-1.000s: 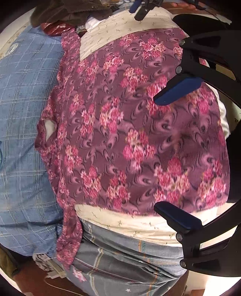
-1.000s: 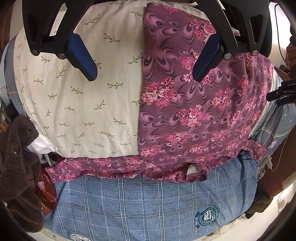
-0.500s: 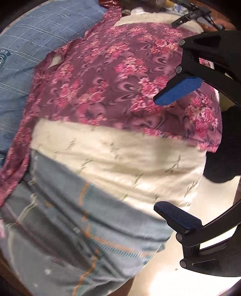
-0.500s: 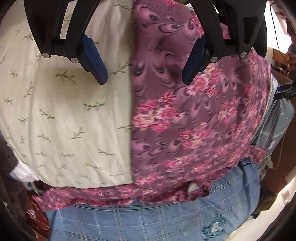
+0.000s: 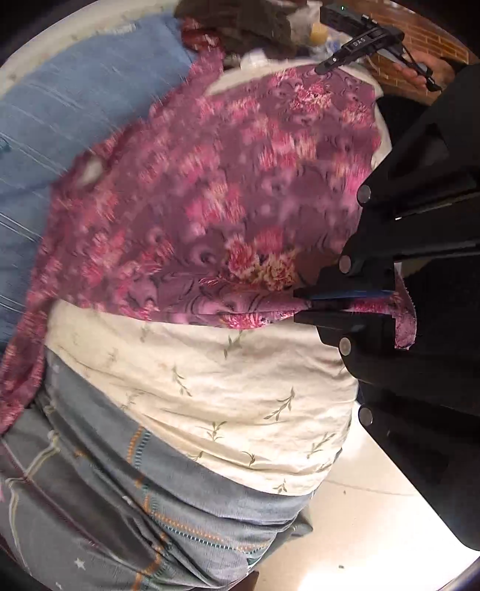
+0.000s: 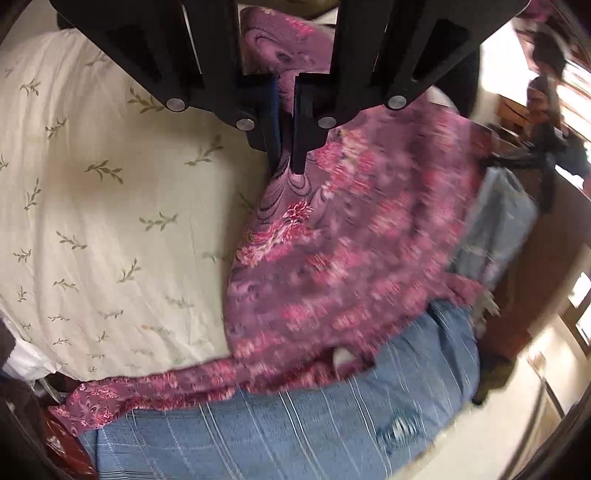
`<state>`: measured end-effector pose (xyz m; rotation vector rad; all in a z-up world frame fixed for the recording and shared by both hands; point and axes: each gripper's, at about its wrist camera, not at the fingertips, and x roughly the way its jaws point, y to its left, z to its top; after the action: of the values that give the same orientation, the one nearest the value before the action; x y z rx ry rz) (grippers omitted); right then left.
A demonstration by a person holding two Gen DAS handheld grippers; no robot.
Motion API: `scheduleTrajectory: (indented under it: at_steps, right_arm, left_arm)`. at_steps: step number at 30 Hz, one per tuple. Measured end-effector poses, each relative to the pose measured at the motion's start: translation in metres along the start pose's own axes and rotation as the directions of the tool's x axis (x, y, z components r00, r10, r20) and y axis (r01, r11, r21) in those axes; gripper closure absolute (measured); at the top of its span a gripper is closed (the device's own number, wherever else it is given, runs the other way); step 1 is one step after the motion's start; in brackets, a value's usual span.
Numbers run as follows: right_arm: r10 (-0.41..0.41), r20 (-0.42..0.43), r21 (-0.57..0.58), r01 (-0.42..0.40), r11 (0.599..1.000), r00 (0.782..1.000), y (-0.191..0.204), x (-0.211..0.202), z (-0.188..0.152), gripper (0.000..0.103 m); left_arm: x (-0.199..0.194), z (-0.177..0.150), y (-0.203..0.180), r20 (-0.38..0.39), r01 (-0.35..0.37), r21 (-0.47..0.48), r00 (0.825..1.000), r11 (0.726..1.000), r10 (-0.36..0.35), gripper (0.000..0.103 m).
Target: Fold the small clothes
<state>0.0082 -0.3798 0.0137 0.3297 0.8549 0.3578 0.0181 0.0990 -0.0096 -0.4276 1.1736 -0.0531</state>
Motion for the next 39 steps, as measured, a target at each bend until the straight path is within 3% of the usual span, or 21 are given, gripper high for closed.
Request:
scheduleTrajectory:
  at_steps: [4, 6, 8, 10, 11, 13, 14, 16, 17, 18, 20, 23, 26, 29, 32, 36, 37, 38, 39]
  right_arm:
    - [0.053, 0.04, 0.038, -0.054, 0.998, 0.998, -0.003, -0.031, -0.003, 0.1]
    - [0.042, 0.007, 0.072, -0.042, 0.997, 0.999, -0.014, -0.022, -0.01, 0.1]
    - [0.018, -0.058, 0.125, -0.01, 0.992, 0.998, -0.032, 0.0, -0.021, 0.1]
    - [-0.031, -0.115, 0.145, 0.047, 0.988, 0.993, -0.044, 0.019, -0.028, 0.1]
    - [-0.039, -0.124, 0.153, 0.058, 0.986, 0.991, -0.047, 0.022, -0.028, 0.099]
    - [-0.019, -0.1, 0.175, 0.036, 0.984, 0.995, -0.05, 0.012, -0.021, 0.094]
    - [-0.019, -0.06, 0.182, 0.03, 0.983, 0.998, -0.053, 0.002, -0.013, 0.093]
    - [-0.042, 0.026, 0.198, 0.036, 0.979, 0.999, -0.065, -0.018, 0.011, 0.092]
    - [-0.084, 0.072, 0.214, 0.067, 0.975, 0.994, -0.074, -0.03, 0.025, 0.08]
    - [-0.125, 0.11, 0.23, 0.097, 0.968, 0.986, -0.083, -0.039, 0.041, 0.066]
    - [-0.214, 0.19, 0.277, 0.157, 0.948, 0.958, -0.105, -0.055, 0.074, 0.056]
    - [-0.292, 0.249, 0.335, 0.201, 0.92, 0.924, -0.138, -0.055, 0.126, 0.055]
    - [-0.347, 0.262, 0.397, 0.227, 0.889, 0.9, -0.173, -0.039, 0.174, 0.054]
    - [-0.421, 0.239, 0.45, 0.285, 0.846, 0.875, -0.208, -0.009, 0.217, 0.054]
    - [-0.459, 0.194, 0.51, 0.311, 0.802, 0.867, -0.242, 0.02, 0.237, 0.054]
    - [-0.526, 0.122, 0.561, 0.379, 0.736, 0.842, -0.271, 0.052, 0.25, 0.054]
    - [-0.521, 0.127, 0.575, 0.366, 0.732, 0.844, -0.277, 0.058, 0.25, 0.054]
    - [-0.509, 0.135, 0.588, 0.344, 0.732, 0.85, -0.282, 0.063, 0.25, 0.057]
    - [-0.503, 0.143, 0.598, 0.331, 0.73, 0.852, -0.285, 0.066, 0.25, 0.067]
  left_arm:
    - [-0.019, -0.007, -0.005, 0.026, -0.064, 0.023, 0.998, 0.998, 0.063, 0.1]
    - [0.0, -0.009, 0.004, -0.016, -0.147, 0.007, 0.989, 0.989, 0.147, 0.1]
    - [0.031, -0.014, 0.022, -0.113, -0.221, -0.023, 0.969, 0.975, 0.218, 0.1]
    - [0.039, -0.015, 0.033, -0.138, -0.235, -0.05, 0.964, 0.971, 0.227, 0.1]
    - [0.033, -0.014, 0.036, -0.131, -0.209, -0.063, 0.971, 0.976, 0.199, 0.1]
    - [0.008, -0.006, 0.032, -0.046, -0.181, -0.057, 0.983, 0.982, 0.178, 0.099]
    - [-0.006, 0.002, 0.025, 0.016, -0.197, -0.031, 0.98, 0.98, 0.198, 0.094]
    - [-0.025, 0.025, 0.003, 0.112, -0.223, 0.028, 0.969, 0.975, 0.218, 0.06]
    - [-0.031, 0.039, -0.011, 0.151, -0.223, 0.047, 0.965, 0.974, 0.214, 0.032]
    - [-0.034, 0.055, -0.026, 0.192, -0.215, 0.055, 0.96, 0.975, 0.201, 0.019]
    - [-0.03, 0.087, -0.057, 0.241, -0.17, 0.086, 0.96, 0.982, 0.145, 0.018]
    - [0.001, 0.129, -0.114, 0.223, -0.117, 0.141, 0.971, 0.983, 0.083, 0.018]
    - [0.059, 0.163, -0.165, 0.174, -0.074, 0.145, 0.984, 0.987, 0.048, 0.018]
    - [0.1, 0.155, -0.185, 0.125, -0.072, 0.161, 0.991, 0.984, 0.052, 0.018]
    - [0.134, 0.148, -0.198, 0.076, -0.067, 0.195, 0.996, 0.979, 0.053, 0.018]
    - [0.139, 0.138, -0.208, 0.135, -0.102, 0.272, 0.989, 0.957, 0.066, 0.018]
    - [0.139, 0.137, -0.207, 0.135, -0.097, 0.278, 0.989, 0.956, 0.061, 0.018]
    - [0.139, 0.137, -0.206, 0.138, -0.095, 0.278, 0.989, 0.956, 0.058, 0.018]
    - [0.138, 0.137, -0.206, 0.142, -0.087, 0.275, 0.989, 0.958, 0.049, 0.018]
